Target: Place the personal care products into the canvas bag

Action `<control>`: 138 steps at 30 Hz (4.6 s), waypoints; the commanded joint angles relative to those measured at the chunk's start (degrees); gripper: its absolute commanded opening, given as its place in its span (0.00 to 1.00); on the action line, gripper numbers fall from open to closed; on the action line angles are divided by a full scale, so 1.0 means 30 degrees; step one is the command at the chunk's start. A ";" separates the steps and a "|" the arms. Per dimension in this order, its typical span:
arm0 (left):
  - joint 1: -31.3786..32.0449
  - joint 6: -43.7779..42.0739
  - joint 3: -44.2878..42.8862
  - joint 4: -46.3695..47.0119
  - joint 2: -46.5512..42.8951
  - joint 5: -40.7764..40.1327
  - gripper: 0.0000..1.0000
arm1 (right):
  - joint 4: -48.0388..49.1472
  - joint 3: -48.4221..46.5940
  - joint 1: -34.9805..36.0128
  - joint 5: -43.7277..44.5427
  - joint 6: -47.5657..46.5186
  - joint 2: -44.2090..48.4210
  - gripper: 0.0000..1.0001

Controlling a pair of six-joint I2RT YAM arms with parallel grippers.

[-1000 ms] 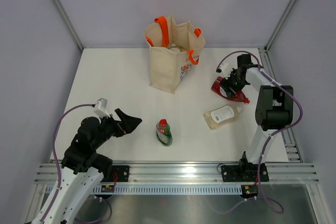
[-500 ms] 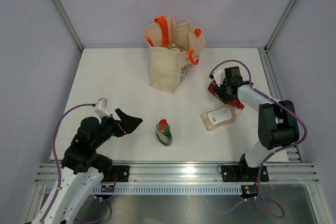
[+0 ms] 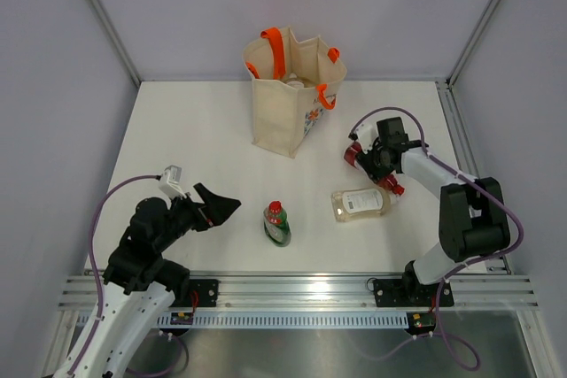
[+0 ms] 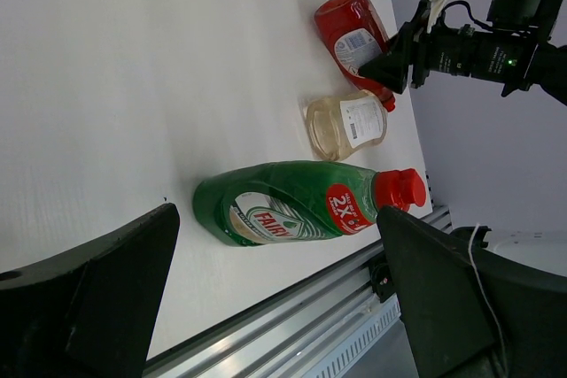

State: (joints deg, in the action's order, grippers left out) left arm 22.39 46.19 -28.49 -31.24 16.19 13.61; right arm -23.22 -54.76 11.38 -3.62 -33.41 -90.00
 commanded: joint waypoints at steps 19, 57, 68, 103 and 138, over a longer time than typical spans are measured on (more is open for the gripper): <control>-0.0052 0.0187 -0.0493 0.0745 -0.0152 0.0590 0.99 | -0.4062 -0.4420 -0.1356 -0.8599 0.2491 -0.2229 0.00; -0.0052 -0.1745 0.0035 0.4000 0.2544 0.1587 0.99 | 0.8939 -2.9189 0.3707 -0.1283 1.9351 -1.4680 0.17; -0.0023 -0.3269 -0.2131 0.1688 0.2982 0.2234 0.99 | 0.5090 -2.6041 0.3709 -0.5439 1.1407 -0.9937 1.00; 2.1336 2.0135 -1.2239 -1.1586 2.2697 -2.6300 0.99 | -0.3804 0.3457 -0.4583 -1.8803 0.3255 1.6111 0.99; 1.6004 -0.0595 -0.4658 0.8413 2.0245 -2.2090 0.00 | -0.2484 0.4279 -0.6810 -2.0767 0.4808 1.6463 1.00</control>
State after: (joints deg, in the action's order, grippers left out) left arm 71.66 58.50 -44.80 -23.38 83.15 -53.87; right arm -32.53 -42.09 -8.51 -64.18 -19.59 -40.58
